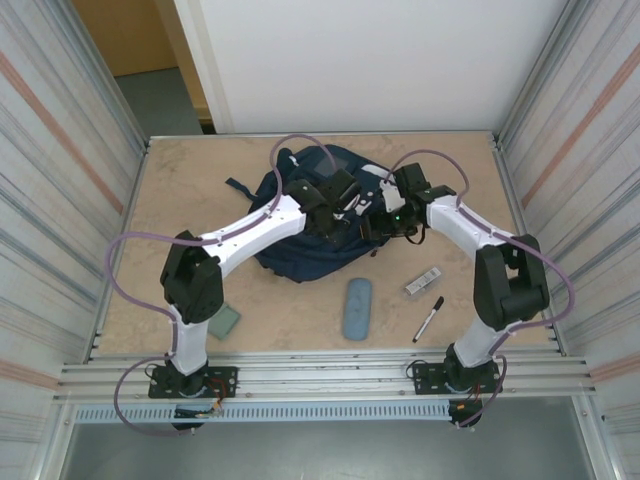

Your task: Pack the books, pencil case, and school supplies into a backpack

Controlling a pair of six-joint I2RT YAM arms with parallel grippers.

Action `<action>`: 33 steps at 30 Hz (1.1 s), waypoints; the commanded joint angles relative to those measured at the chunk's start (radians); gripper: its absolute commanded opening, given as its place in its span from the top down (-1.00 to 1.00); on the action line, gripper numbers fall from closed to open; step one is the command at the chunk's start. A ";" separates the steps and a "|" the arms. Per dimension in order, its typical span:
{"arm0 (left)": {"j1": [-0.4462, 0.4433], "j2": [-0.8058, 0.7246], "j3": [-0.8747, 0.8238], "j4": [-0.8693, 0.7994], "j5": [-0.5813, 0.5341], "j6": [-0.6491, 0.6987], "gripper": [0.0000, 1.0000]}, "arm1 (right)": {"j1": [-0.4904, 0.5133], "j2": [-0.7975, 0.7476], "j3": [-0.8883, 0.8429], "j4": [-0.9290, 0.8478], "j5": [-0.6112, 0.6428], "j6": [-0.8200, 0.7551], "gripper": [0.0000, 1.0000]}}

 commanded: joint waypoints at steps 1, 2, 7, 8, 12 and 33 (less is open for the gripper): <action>0.001 -0.073 0.070 -0.036 -0.023 0.048 1.00 | -0.002 0.026 0.066 -0.045 -0.112 -0.105 -0.46; 0.002 -0.076 0.073 -0.036 -0.022 0.052 1.00 | -0.002 0.036 0.073 -0.046 -0.149 -0.133 -0.46; 0.008 -0.085 0.085 -0.034 -0.018 0.074 1.00 | -0.009 0.074 0.086 -0.069 -0.214 -0.237 -0.44; 0.008 -0.084 0.088 -0.034 -0.020 0.077 1.00 | -0.012 0.078 0.085 -0.067 -0.206 -0.255 -0.43; 0.011 -0.086 0.083 -0.037 -0.023 0.087 1.00 | -0.023 0.099 0.102 -0.095 -0.166 -0.331 -0.40; 0.056 -0.111 0.061 -0.057 0.059 0.095 1.00 | -0.106 0.150 0.173 -0.146 -0.338 -0.402 0.06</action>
